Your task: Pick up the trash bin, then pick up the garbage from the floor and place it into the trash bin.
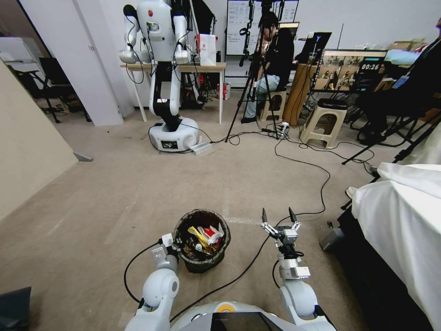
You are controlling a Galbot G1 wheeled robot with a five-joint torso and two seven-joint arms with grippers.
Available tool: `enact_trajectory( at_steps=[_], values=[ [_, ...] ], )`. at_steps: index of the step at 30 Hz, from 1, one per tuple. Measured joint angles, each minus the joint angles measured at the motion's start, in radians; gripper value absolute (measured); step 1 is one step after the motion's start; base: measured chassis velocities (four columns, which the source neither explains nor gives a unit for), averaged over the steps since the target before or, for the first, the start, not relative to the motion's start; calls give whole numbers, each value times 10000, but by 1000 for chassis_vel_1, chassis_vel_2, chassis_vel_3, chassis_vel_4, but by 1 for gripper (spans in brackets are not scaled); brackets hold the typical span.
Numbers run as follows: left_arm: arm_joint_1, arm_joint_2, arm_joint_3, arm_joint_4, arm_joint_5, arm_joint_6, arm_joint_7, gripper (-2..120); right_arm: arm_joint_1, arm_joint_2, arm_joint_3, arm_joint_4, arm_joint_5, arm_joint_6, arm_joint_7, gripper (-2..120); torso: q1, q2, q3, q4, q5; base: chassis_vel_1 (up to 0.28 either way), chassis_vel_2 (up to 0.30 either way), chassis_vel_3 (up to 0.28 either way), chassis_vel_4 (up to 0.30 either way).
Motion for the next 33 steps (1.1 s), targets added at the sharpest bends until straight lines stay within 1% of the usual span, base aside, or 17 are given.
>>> enact_trajectory(
  at_steps=[1, 2, 5, 6, 9, 10, 11, 12, 14, 16, 17, 19, 22, 23, 25, 30, 33],
  values=[
    [-1, -2, -1, 34, -4, -43, 24, 5, -8, 9, -1, -17, -6, 17, -10, 100, 0, 0, 0, 0, -1, 0, 0, 0, 0],
    [-1, -2, -1, 34, -4, -43, 24, 5, -8, 9, -1, -17, -6, 17, -10, 100, 0, 0, 0, 0, -1, 0, 0, 0, 0],
    [-2, -2, -4, 76, -2, -163, 126, 20, -21, 30, -23, -35, -29, 37, -34, 100, 0, 0, 1, -1, -4, 0, 0, 0, 0],
    [-2, -2, -4, 76, -2, -163, 126, 20, -21, 30, -23, -35, -29, 37, -34, 100, 0, 0, 1, -1, -4, 0, 0, 0, 0],
    [-16, -2, -1, 87, 18, -213, 221, 34, -22, 51, -34, -46, -46, 54, -58, 100, 0, 0, 3, -4, -10, 0, 0, 0, 0],
    [-16, -2, -1, 87, 18, -213, 221, 34, -22, 51, -34, -46, -46, 54, -58, 100, 0, 0, 3, -4, -10, 0, 0, 0, 0],
    [-18, -1, -1, 88, 45, -253, 257, 40, -29, 62, -39, -49, -57, 60, -61, 100, 1, -1, 3, -5, -10, 0, 0, 0, 0],
    [-18, -1, 3, 90, 84, -296, 302, 43, -37, 69, -52, -51, -75, 67, -64, 100, 0, -1, 4, -4, -11, 0, 0, 0, 0],
    [-14, -1, 38, 101, 209, -403, 415, 55, -66, 98, -93, -68, -129, 92, -69, 100, 0, -1, 4, -6, -12, 0, 0, 0, 0],
    [-9, -1, 41, 104, 243, -435, 439, 57, -75, 108, -103, -72, -146, 98, -70, 100, 1, -2, 4, -6, -12, 0, 0, 0, 0],
    [1, 0, 50, 104, 285, -474, 467, 65, -88, 124, -129, -72, -165, 105, -72, 100, 1, -1, 4, -6, -12, 0, 0, 0, 0],
    [9, 3, 52, 101, 317, -495, 479, 68, -95, 133, -143, -73, -174, 106, -73, 100, 1, -2, 4, -6, -11, 0, 0, 0, 0],
    [28, 13, 56, 124, 593, -691, 606, 83, -109, 134, -178, -73, -177, 107, -75, 100, 2, -2, 5, -6, -14, 0, 0, 0, 0],
    [28, 13, 56, 124, 593, -691, 606, 83, -109, 134, -178, -73, -177, 107, -75, 100, 2, -2, 5, -6, -14, 0, 0, 0, 0],
    [52, 23, 52, 149, 777, -856, 691, 93, -120, 118, -182, -73, -182, 117, -75, 100, 2, -3, 5, -6, -15, 0, 0, 0, 0],
    [101, 33, 60, 113, 960, -989, 795, 97, -141, 92, -181, -73, -177, 146, -75, 100, 2, -4, 5, -6, -15, 0, 0, 0, 0],
    [159, 40, 129, -60, 1460, -1215, 954, 98, -126, 78, -173, -46, -129, 244, -64, 100, 2, -3, 6, -4, -10, 0, 0, 0, 0]
  ],
)
